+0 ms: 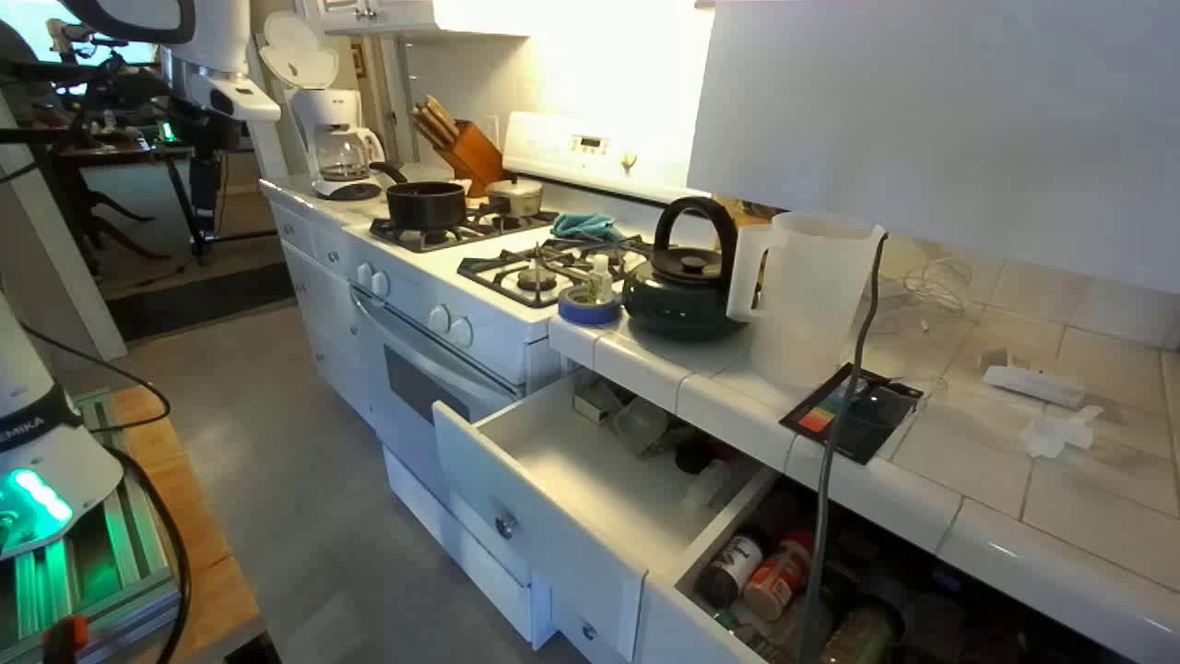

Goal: Put the bottle into the drawer and push it closed

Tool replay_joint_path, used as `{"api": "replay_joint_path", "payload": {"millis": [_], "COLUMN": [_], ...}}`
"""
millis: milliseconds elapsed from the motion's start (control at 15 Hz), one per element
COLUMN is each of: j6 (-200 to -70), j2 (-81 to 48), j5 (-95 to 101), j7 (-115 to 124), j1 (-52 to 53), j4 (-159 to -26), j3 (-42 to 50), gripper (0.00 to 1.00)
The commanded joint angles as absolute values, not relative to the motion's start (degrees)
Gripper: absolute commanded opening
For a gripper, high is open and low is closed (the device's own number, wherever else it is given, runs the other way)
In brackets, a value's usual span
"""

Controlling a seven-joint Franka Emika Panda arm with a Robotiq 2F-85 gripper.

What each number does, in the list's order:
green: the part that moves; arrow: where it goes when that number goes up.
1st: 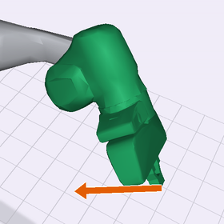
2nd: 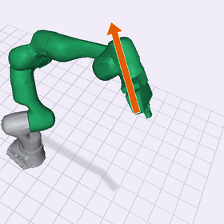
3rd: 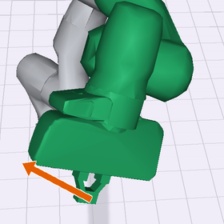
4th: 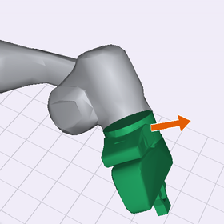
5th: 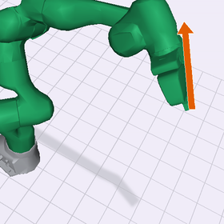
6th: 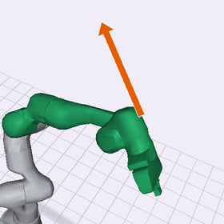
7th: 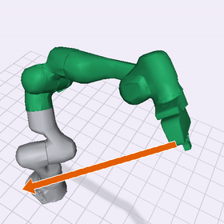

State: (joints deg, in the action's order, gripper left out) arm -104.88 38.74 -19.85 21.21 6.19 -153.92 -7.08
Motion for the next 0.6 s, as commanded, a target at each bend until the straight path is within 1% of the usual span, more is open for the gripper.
{"api": "replay_joint_path", "payload": {"millis": [0, 467, 533], "j6": [-104.6, -104.6, -106.3], "j2": [38.8, 38.8, 38.8], "j5": [-20.3, -20.3, -19.7], "j7": [20.7, 20.7, 21.8], "j1": [5.2, 5.2, 4.6], "j4": [-153.8, -153.8, -154.1], "j3": [-7.9, -7.9, -8.5], "gripper": [1.00, 1.00, 1.00]}}
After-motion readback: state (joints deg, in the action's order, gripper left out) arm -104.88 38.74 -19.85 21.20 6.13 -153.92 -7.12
